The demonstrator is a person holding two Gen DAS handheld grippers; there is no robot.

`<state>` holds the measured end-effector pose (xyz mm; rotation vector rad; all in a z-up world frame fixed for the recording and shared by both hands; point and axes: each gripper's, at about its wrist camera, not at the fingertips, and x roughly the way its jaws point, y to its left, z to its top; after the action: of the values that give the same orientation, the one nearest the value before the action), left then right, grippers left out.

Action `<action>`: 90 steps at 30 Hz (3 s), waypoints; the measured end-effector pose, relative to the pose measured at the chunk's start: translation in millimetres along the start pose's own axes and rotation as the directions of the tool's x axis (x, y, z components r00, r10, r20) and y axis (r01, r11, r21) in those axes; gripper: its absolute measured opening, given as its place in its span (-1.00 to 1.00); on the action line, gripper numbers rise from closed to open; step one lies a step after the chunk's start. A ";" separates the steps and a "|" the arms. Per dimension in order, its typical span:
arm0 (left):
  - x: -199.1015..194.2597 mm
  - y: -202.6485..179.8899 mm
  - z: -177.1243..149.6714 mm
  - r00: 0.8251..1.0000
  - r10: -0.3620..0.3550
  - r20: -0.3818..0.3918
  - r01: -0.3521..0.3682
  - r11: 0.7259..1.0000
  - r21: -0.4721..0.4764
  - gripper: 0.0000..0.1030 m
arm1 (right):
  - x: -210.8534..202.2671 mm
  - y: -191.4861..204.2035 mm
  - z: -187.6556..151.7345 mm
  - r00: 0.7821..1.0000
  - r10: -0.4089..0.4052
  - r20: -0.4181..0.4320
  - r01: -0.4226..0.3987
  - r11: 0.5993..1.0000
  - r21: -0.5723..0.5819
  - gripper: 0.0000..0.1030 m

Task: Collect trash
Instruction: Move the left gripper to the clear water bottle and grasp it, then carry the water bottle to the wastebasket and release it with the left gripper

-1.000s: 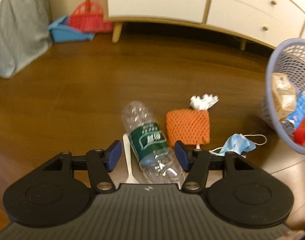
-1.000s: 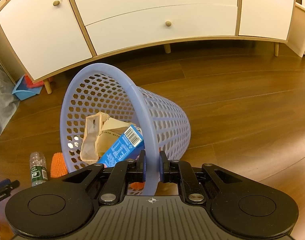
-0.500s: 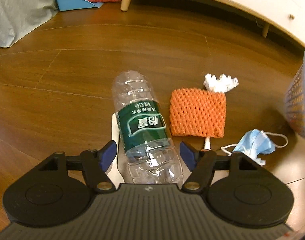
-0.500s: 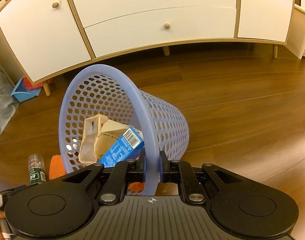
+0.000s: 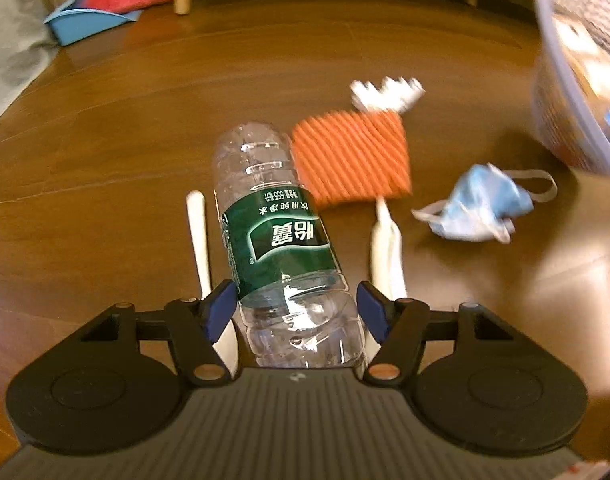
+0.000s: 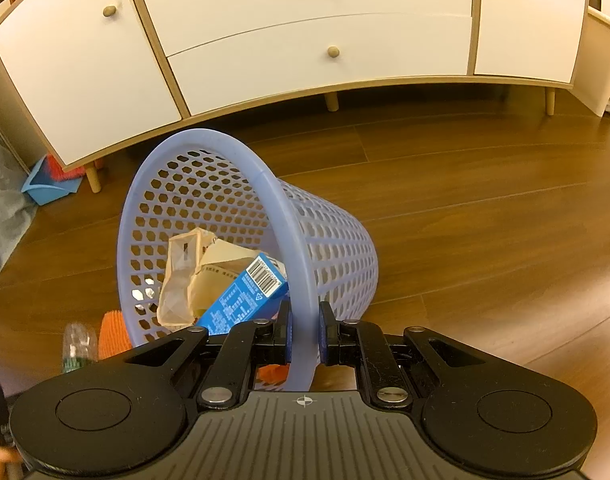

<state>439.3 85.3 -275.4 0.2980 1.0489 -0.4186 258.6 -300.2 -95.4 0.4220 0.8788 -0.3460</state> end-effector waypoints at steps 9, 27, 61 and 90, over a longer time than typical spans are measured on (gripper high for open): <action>12.4 -5.5 8.5 0.999 0.018 -0.030 -0.020 0.998 -0.056 0.18 | -1.7 2.1 -1.8 1.000 0.006 -0.014 -0.006 1.000 -0.003 -0.83; -58.9 -5.1 22.5 0.996 -0.040 0.081 0.039 0.999 0.015 0.16 | 0.6 4.1 -0.2 1.000 0.013 -0.018 -0.014 1.000 -0.019 -0.83; -119.0 -143.7 93.8 0.929 -0.361 0.083 0.316 0.889 0.331 0.17 | -3.5 -2.2 7.0 0.999 0.035 -0.030 -0.036 0.999 -0.013 -0.83; -134.0 -86.2 122.6 0.911 -0.341 0.230 0.307 0.936 0.172 0.61 | -2.8 -48.0 12.7 0.998 0.041 -0.048 -0.022 0.939 0.342 -0.83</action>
<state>435.6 -18.0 -103.0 0.1790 0.8162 -0.8094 243.4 -347.5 -96.2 0.7697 0.8657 -0.4618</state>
